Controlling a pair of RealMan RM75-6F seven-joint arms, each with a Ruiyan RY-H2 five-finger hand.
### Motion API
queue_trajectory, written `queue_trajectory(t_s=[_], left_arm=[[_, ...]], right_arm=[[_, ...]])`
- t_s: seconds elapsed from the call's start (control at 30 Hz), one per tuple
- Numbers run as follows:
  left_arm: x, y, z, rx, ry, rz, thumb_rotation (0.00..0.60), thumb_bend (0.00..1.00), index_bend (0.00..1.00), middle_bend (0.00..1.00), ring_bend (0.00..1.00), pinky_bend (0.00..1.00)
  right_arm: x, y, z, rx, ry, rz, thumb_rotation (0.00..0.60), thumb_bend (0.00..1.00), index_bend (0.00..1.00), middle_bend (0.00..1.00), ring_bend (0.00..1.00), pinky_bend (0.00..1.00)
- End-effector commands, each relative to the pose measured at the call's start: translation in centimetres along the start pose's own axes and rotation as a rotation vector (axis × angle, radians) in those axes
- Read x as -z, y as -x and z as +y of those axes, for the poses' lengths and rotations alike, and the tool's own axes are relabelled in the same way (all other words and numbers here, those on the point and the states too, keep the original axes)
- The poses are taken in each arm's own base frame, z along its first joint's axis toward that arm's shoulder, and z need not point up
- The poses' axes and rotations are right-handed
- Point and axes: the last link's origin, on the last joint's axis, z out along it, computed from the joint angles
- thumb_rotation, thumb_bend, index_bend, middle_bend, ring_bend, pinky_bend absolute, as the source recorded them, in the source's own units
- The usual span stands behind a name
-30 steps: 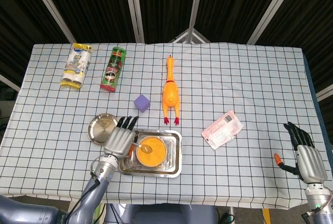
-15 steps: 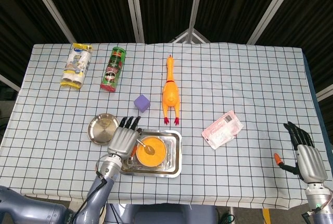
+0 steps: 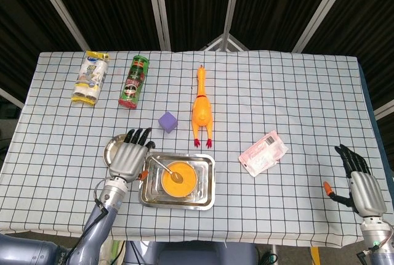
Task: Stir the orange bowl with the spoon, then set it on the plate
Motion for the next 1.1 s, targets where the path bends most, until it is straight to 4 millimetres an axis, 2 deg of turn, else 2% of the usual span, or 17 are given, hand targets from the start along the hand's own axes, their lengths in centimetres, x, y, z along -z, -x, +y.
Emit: queue_trajectory(t_s=[0.03, 0.13, 0.33, 0.7, 1.1], left_arm=[[-0.2, 0.1, -0.1, -0.009, 0.0, 0.013, 0.6, 0.27, 0.37, 0.04, 0.0, 0.0], [-0.4, 0.4, -0.1, -0.04, 0.01, 0.042, 0.6, 0.27, 0.43, 0.06, 0.0, 0.0], [-1.3, 1.5, 0.2, -0.108, 0.035, 0.114, 0.6, 0.27, 0.47, 0.07, 0.0, 0.0], [-3.2, 4.2, 1.7, -0.133, 0.053, 0.122, 0.6, 0.27, 0.48, 0.09, 0.0, 0.0], [-3.8, 4.9, 2.8, -0.125, 0.059, 0.124, 0.6, 0.37, 0.49, 0.1, 0.0, 0.0]], right_arm=[[0.0, 0.0, 0.0, 0.0, 0.0, 0.0, 0.6, 0.4, 0.0, 0.0, 0.0, 0.0], [0.0, 0.0, 0.0, 0.0, -0.002, 0.001, 0.6, 0.4, 0.0, 0.0, 0.0, 0.0], [0.0, -0.1, 0.0, -0.003, -0.001, 0.003, 0.6, 0.4, 0.0, 0.0, 0.0, 0.0], [0.0, -0.1, 0.1, -0.011, 0.001, 0.0, 0.6, 0.4, 0.0, 0.0, 0.0, 0.0], [0.0, -0.1, 0.1, -0.02, 0.002, -0.004, 0.6, 0.4, 0.0, 0.0, 0.0, 0.0]])
